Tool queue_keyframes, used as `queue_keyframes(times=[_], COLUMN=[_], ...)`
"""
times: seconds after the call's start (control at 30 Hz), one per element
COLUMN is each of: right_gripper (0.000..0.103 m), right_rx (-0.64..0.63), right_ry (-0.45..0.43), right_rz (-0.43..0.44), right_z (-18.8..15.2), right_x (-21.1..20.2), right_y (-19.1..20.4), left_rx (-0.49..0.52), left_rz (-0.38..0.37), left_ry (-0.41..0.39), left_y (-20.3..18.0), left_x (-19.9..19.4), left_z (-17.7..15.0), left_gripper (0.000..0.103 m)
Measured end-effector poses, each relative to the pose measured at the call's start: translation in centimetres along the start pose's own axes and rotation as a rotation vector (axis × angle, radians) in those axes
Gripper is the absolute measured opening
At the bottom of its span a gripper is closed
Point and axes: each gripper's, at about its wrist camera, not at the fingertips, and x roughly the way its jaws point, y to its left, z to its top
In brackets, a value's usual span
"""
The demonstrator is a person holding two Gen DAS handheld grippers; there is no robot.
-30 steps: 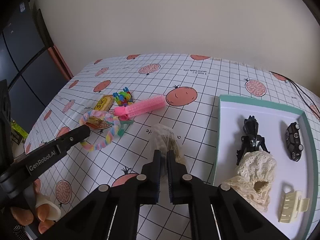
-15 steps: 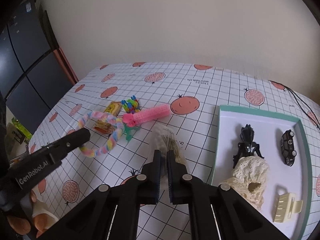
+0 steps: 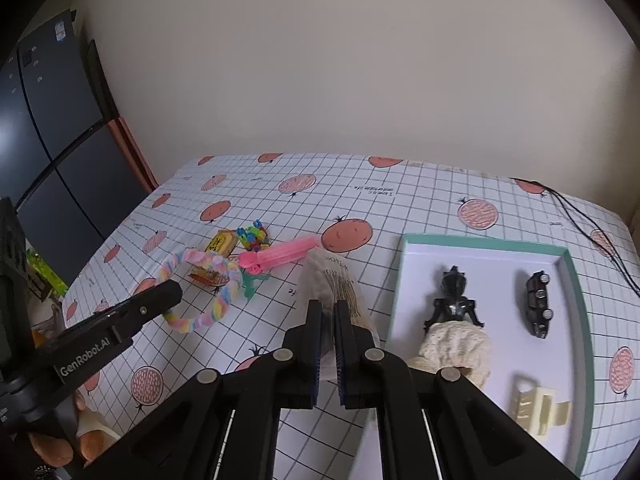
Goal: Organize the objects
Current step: 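Carry the ring with the left gripper while the right gripper carries the swab bag over the tray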
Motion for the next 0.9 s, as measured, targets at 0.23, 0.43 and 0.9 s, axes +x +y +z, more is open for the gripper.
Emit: queue_keyframes(times=[0.23,0.43,0.9], right_gripper=[0.006,0.006,0.006], right_rx=[0.021,0.064,0.163], right_ry=[-0.029,-0.069,-0.097], right_rz=[-0.01,-0.005,-0.069], right_z=[-0.2,-0.2,-1.4], right_x=[-1.9,-3.7,-6.2], right_y=[-2.0,-4.3,-9.9], left_rx=[0.016,0.038,0.094], left_rz=[-0.008,-0.017,-0.072], left_ry=[0.003,0.014,0.04], left_y=[-1.7,-3.4,-8.1], left_x=[0.2,0.6,1.8], left_z=[-0.6,-1.4,-3.3], left_gripper=[0.008,0.008,0.008])
